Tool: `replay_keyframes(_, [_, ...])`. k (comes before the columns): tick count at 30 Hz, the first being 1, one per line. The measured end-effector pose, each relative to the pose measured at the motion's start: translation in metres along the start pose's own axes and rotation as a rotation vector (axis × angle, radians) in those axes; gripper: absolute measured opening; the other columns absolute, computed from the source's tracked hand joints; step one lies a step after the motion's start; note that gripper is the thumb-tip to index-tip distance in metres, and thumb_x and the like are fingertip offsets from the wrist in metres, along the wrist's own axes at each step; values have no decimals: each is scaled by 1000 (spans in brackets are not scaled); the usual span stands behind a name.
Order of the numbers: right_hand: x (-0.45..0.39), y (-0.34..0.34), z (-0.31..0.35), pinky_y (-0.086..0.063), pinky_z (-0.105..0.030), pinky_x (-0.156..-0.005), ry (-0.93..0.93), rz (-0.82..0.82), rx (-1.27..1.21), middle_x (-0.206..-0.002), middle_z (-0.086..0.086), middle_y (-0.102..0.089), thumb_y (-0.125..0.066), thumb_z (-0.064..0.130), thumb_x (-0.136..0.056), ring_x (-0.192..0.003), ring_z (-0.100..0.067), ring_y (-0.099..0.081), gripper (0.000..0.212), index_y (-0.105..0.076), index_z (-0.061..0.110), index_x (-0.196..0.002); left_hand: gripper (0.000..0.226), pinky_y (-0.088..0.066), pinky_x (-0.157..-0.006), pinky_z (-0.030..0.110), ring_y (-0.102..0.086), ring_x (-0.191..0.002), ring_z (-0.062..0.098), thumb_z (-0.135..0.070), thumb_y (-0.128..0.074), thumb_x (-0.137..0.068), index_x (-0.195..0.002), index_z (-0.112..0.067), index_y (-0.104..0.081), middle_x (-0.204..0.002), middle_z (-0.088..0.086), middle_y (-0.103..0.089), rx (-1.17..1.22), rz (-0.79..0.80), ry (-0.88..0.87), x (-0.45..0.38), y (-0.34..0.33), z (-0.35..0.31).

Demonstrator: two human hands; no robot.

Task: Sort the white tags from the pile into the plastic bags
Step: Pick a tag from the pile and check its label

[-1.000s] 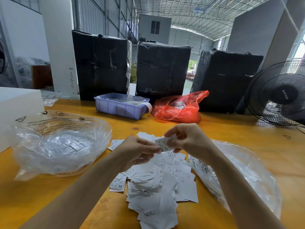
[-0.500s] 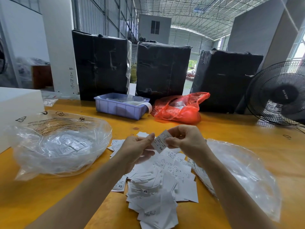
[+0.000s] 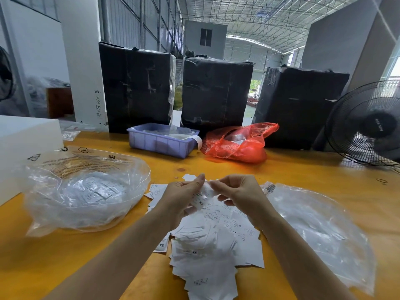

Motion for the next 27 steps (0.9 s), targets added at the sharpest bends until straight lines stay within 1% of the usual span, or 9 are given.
replay_keyframes(3, [1,-7,2,-49,-16,-56,-16,36,-72,-69,5,-70,-68,42,-76,-63,-7,-65,28,-71,14,-81,27,-49,-81,42,-58,-78,22,-39,-65,-84,-81,-12,-69,-75,5,-65,27,-43,6,0,5,0])
replay_keyframes(6, [1,-7,3,-52,-20,-58,-24,41,-101,-79,-3,-72,-73,41,-64,-66,-11,-68,44,-66,10,-95,29,-47,-77,39,-58,-81,22,-42,-64,-83,-85,-15,-71,-77,5,-65,21,-54,-7,0,6,-1])
replay_keyframes(9, [2,-10,-1,-51,-19,-56,-35,58,-101,-76,-7,-71,-77,13,-74,-59,-12,-65,27,-65,3,-96,26,-48,-69,32,-58,-77,18,-43,-63,-81,-85,-20,-75,-74,2,-65,22,-9,-16,1,0,0])
replay_keyframes(11, [2,-6,-1,-46,-16,-52,-28,3,-91,-71,-8,-69,-73,4,-77,-54,-10,-61,15,-67,0,-90,29,-47,-65,28,-60,-76,17,-46,-63,-77,-86,-21,-75,-76,0,-68,16,32,-1,2,-3,1])
replay_keyframes(15, [1,6,-3,-41,-9,-44,-47,-110,-110,-70,-11,-68,-68,4,-83,-49,-5,-58,9,-69,-4,-87,44,-46,-67,29,-59,-78,20,-50,-63,-75,-96,-12,-71,-86,5,-71,-57,65,33,-1,-1,2])
replay_keyframes(19, [1,10,-10,-42,-12,-47,-109,-138,-150,-71,-9,-68,-68,11,-84,-58,-11,-57,10,-69,2,-86,23,-48,-65,29,-56,-66,17,-31,-72,-79,-87,-9,-69,-73,6,-69,-95,28,29,-4,7,3])
replay_keyframes(21, [0,9,-12,-42,-11,-46,-122,-136,-150,-73,-8,-68,-69,11,-83,-55,-7,-58,7,-69,5,-87,15,-47,-63,28,-55,-64,16,-26,-73,-79,-81,-12,-70,-66,4,-69,-80,19,26,-5,8,4])
replay_keyframes(24, [0,4,-8,-39,-7,-41,-95,-81,-124,-73,-10,-67,-70,6,-82,-46,0,-57,5,-70,3,-86,15,-46,-59,26,-56,-67,18,-24,-73,-79,-83,-10,-69,-64,3,-69,-47,7,20,-5,9,3])
replay_keyframes(27, [1,1,-6,-40,-7,-43,-84,-58,-120,-73,-10,-67,-71,5,-80,-48,0,-58,6,-70,3,-85,18,-46,-59,26,-55,-70,19,-25,-73,-79,-85,-9,-68,-67,6,-68,-46,-13,25,-5,10,4])
Point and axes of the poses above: each hand's wrist, its own x-axis away from the middle knuckle, its own y-axis out of the back of the hand, z = x × y, the point moved 8 cm from there along -x, towards the middle knuckle
